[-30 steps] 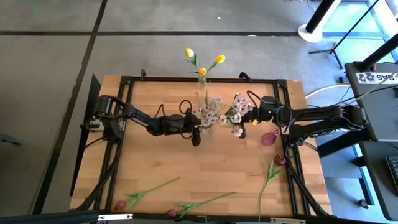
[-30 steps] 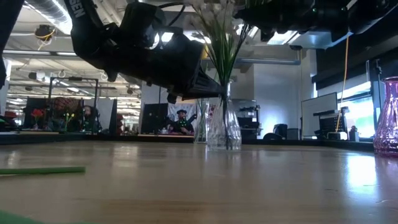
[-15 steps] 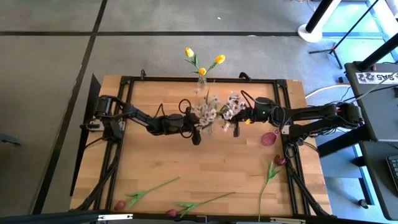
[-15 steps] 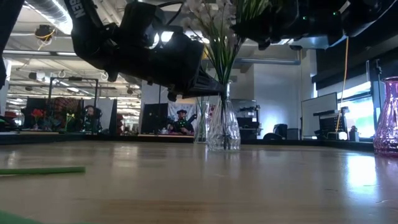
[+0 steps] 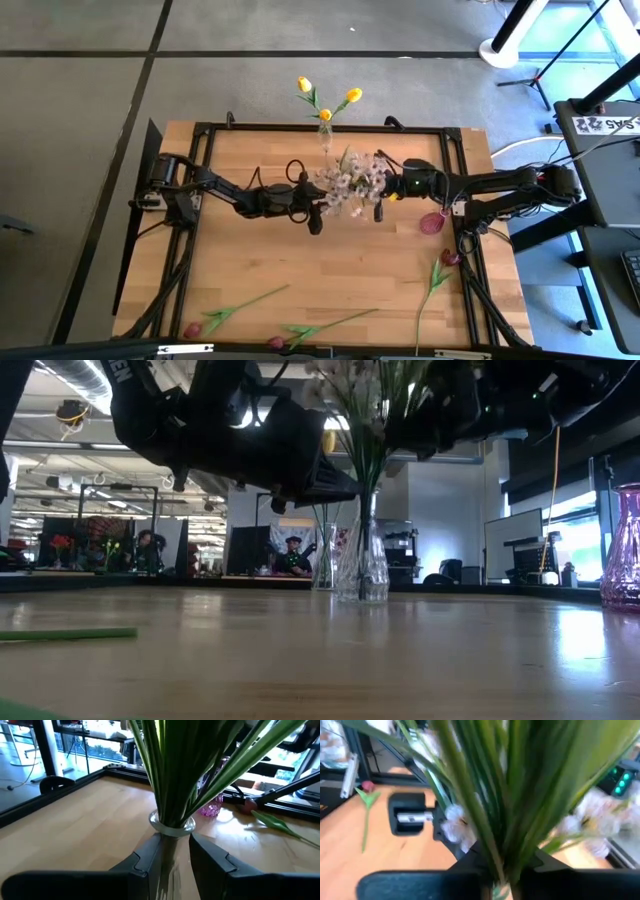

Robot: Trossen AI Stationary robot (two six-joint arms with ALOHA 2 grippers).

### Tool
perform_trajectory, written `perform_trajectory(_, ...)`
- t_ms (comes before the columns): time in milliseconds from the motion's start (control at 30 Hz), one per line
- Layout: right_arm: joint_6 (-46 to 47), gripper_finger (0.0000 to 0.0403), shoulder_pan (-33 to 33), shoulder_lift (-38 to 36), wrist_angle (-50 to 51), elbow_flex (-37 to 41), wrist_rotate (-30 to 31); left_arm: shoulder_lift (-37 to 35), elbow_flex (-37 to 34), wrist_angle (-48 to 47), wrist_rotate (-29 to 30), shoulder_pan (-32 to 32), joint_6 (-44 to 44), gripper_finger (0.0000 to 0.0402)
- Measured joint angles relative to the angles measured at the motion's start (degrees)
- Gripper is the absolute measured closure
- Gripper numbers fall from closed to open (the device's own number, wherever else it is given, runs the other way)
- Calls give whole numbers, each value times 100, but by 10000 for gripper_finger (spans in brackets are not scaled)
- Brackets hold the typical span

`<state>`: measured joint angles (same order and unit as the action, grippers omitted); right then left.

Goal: Sort flowers into vase by color
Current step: Put the white flower into the bottom vase

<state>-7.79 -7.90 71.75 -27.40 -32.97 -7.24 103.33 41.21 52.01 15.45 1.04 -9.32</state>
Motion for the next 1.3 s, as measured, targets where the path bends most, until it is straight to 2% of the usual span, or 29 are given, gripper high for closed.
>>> perform_trajectory(100, 1, 336, -2, 244, 22, 13, 47, 0, 0, 42, 5, 0, -2, 306)
perform_trajectory(267, 0, 248, 0, 444, -23, 13, 170, 0, 0, 29, 25, 2, -4, 306)
perform_trajectory(467, 3, 151, 9, 260, 88, 15, 107, -149, 2, -33, 31, -1, 24, 306)
perform_trajectory(600, -2, 110, 4, 60, 815, -193, 85, -444, -24, -360, 51, -9, 85, 306)
perform_trajectory(800, -49, 91, 4, -97, 2187, -713, 373, -718, -32, -827, 92, -30, 96, 306)
perform_trajectory(967, -59, 91, 4, -186, 3101, -1039, 679, -750, -33, -895, 426, -203, 147, 306)
perform_trajectory(1133, -1, 91, 4, -208, 2991, -1126, 753, -754, -33, -855, 679, -400, 241, 306)
perform_trajectory(1300, 67, 91, 4, -208, 2735, -1130, 475, -752, -33, -721, 689, -417, 103, 306)
